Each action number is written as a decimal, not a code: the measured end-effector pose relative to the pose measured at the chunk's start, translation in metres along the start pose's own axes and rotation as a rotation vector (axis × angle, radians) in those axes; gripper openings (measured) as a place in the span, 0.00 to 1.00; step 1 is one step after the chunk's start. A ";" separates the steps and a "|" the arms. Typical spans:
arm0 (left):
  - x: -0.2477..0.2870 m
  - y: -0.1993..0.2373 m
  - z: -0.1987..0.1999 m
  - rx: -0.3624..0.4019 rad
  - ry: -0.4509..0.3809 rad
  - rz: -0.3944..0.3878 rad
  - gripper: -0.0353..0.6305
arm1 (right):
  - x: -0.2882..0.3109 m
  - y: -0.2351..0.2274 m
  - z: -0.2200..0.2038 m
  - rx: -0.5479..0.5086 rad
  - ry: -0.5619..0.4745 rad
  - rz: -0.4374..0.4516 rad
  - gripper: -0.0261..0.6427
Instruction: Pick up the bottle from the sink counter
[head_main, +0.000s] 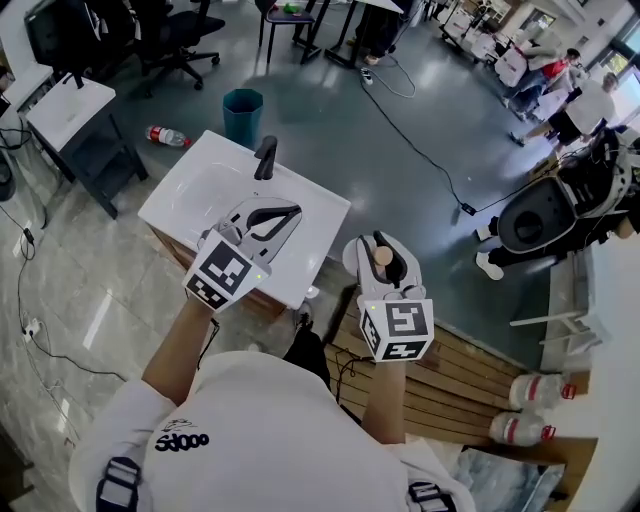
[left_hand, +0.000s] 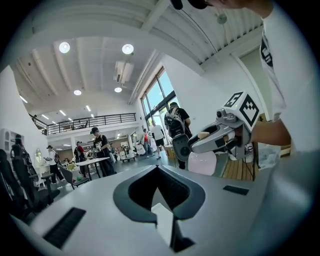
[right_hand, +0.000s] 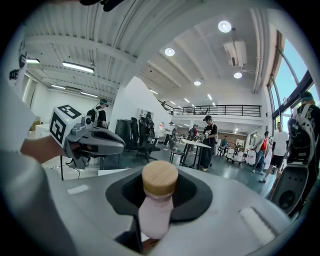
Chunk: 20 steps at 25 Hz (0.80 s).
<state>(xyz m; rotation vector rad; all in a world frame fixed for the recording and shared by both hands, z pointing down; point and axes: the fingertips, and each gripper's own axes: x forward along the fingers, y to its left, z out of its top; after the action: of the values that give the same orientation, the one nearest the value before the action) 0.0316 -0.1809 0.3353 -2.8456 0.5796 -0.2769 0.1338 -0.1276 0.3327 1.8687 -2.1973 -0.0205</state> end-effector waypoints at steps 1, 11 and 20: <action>-0.001 0.000 0.000 0.000 0.000 0.000 0.05 | 0.000 0.000 0.000 0.000 0.000 -0.002 0.20; 0.000 0.005 -0.009 -0.018 0.012 -0.007 0.05 | 0.008 0.002 -0.001 0.005 0.006 0.003 0.20; 0.000 0.005 -0.013 -0.031 0.016 -0.012 0.05 | 0.012 0.004 -0.005 0.003 0.013 0.011 0.20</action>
<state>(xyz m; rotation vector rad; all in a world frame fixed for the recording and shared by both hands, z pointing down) 0.0270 -0.1882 0.3468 -2.8802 0.5745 -0.2957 0.1289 -0.1379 0.3402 1.8529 -2.2003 -0.0032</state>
